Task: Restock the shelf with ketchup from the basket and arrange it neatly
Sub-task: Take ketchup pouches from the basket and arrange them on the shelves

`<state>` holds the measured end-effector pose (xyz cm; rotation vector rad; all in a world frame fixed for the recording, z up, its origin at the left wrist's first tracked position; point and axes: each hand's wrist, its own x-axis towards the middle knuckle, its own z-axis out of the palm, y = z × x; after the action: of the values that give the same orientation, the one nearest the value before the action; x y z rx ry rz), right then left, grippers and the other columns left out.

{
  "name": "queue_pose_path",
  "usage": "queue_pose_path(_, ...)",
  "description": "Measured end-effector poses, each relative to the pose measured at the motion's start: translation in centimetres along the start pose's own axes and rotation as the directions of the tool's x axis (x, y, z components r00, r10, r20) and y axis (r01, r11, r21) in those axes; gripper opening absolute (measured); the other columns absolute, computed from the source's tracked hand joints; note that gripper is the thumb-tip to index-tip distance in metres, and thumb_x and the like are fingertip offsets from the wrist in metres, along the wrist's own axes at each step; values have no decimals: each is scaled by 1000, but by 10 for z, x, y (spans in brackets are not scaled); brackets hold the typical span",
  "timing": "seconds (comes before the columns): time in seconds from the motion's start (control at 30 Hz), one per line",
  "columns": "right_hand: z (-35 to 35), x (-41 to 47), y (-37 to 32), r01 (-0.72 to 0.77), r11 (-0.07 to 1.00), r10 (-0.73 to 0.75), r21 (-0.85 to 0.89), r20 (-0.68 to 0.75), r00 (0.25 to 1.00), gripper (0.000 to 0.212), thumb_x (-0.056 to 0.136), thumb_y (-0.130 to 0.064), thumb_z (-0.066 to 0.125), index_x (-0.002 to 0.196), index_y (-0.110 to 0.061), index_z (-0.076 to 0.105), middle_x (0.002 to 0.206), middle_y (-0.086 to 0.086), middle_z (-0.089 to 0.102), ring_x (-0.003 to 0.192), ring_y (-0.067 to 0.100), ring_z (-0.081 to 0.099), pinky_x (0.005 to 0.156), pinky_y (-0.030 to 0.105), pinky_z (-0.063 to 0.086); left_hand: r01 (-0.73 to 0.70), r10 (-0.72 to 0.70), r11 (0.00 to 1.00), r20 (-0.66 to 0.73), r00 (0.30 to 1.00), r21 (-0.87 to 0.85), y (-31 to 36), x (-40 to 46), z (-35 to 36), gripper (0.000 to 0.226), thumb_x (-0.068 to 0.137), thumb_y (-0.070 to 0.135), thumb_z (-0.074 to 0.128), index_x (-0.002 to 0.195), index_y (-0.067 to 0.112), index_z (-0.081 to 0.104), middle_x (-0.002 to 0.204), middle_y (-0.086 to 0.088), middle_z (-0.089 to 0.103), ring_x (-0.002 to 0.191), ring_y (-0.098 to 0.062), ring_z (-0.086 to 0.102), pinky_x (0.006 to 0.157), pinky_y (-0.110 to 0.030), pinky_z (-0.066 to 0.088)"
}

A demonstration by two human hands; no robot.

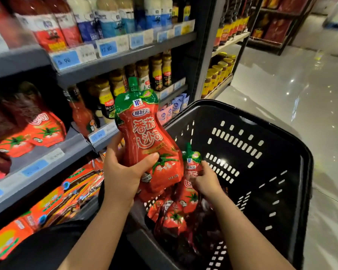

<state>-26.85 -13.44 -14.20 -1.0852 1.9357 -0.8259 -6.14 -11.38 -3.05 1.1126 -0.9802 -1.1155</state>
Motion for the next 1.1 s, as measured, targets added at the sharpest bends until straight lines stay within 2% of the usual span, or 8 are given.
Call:
queue_pose_path(0.23,-5,-54,-117,395,880,-391,263,-68,918,38,76,-20,78,105,-20,53,85,18,60,72,29,60,77,48,52,-48,28,989,-137,990,-140,21,-18,-45,84,46,13,91,121,26,56,111,-4,70,95,-18,70,71,-30,57)
queue_pose_path(0.4,32,-96,-164,435,692,-497,576,-58,866,34,76,-4,75,91,-14,47,92,32,56,82,26,57,83,57,51,-135,85,974,-258,962,-182,40,-37,-96,90,48,4,88,124,32,50,99,5,74,87,-12,71,69,-24,56)
queue_pose_path(0.47,50,-110,-181,461,621,-551,633,-65,832,35,77,1,72,89,-16,44,89,23,58,83,22,57,84,49,52,-195,139,969,-317,938,-152,47,-46,-123,88,41,11,88,116,35,50,99,11,73,88,-4,70,69,-18,54)
queue_pose_path(0.57,76,-128,-208,466,564,-645,682,12,764,37,82,14,61,88,-18,42,72,-7,64,69,3,60,68,19,51,-282,244,959,-427,871,-27,60,-61,-164,89,42,14,87,119,33,46,103,20,68,90,8,65,72,-10,49)
queue_pose_path(0.7,120,-136,-238,481,596,-706,643,134,695,40,82,13,61,99,-21,49,90,-4,69,81,3,66,75,21,54,-310,287,949,-551,784,53,70,-76,-225,78,65,-16,73,119,33,44,88,28,68,81,10,65,65,-9,50)
queue_pose_path(0.9,205,-112,-269,467,655,-704,594,254,664,40,83,12,60,99,-22,47,95,0,66,84,3,65,77,20,53,-315,212,949,-708,673,-14,72,-76,-272,74,63,-5,73,125,27,47,104,3,66,80,-4,68,66,-19,57)
queue_pose_path(1.03,264,-76,-273,495,719,-667,488,283,689,39,82,13,60,91,-22,45,86,-1,63,75,-5,61,71,14,49,-273,99,955,-747,657,-114,56,-68,-267,78,53,9,75,120,36,48,103,2,69,81,-8,71,60,-22,56)
queue_pose_path(1.1,288,-58,-273,525,748,-646,406,264,717,33,82,7,64,97,-15,45,84,7,61,73,3,58,72,22,50,-240,48,958,-738,673,-156,49,-63,-260,73,49,11,76,111,42,51,101,2,71,82,-9,71,59,-21,55)
